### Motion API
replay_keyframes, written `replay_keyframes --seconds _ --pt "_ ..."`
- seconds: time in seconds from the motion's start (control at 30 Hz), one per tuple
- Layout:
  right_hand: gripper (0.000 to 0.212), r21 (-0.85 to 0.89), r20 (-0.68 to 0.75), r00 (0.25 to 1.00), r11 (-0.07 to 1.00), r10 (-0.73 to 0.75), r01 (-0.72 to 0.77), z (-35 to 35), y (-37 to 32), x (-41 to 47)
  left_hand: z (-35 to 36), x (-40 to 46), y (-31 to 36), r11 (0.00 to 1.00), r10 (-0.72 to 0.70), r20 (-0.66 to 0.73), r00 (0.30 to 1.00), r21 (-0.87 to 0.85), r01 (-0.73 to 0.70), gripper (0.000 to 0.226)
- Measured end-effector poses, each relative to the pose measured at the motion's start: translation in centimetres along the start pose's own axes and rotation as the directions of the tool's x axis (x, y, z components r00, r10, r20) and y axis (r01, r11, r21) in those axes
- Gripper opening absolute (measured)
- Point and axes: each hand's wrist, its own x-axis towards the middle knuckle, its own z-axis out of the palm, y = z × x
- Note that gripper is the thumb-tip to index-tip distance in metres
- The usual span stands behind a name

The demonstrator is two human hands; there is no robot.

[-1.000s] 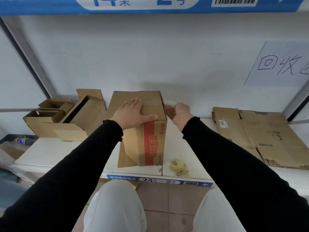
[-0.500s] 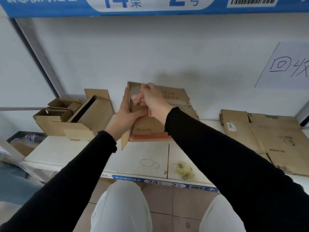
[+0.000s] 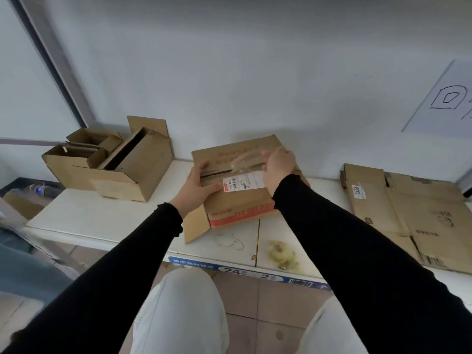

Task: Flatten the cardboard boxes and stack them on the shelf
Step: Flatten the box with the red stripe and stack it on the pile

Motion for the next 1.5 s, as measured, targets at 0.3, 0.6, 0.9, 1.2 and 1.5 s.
replay_keyframes --seconds 0.3,0.6,0.9,1.2,1.5 --pt "0.047 -0.639 0.555 0.821 0.562 -0.137 0.525 -1.2 3.3 -0.5 3.0 0.9 -2.1 0.800 0.044 -0.005 0.999 0.599 -0.032 0.079" --pt "0.056 -0.752 0.636 0.753 0.084 -0.169 0.654 -3.0 9.2 3.7 4.9 3.6 -2.0 0.631 0.084 0.070 0.994 0.768 -0.108 0.065" --pt "0.014 -0.686 0.556 0.792 0.398 -0.252 0.609 -2.7 8.8 5.7 7.0 4.3 -3.8 0.675 0.182 -0.021 0.983 0.730 -0.109 0.060" --pt "0.012 -0.565 0.063 0.893 0.721 -0.446 0.400 -6.9 6.3 8.3 7.1 4.2 -4.1 0.671 0.219 -0.048 0.975 0.733 -0.114 0.060" --pt "0.039 -0.735 0.652 0.634 -0.142 -0.415 0.663 -6.2 8.6 7.9 7.3 4.5 -4.2 0.644 0.211 -0.056 0.976 0.759 -0.096 0.062"
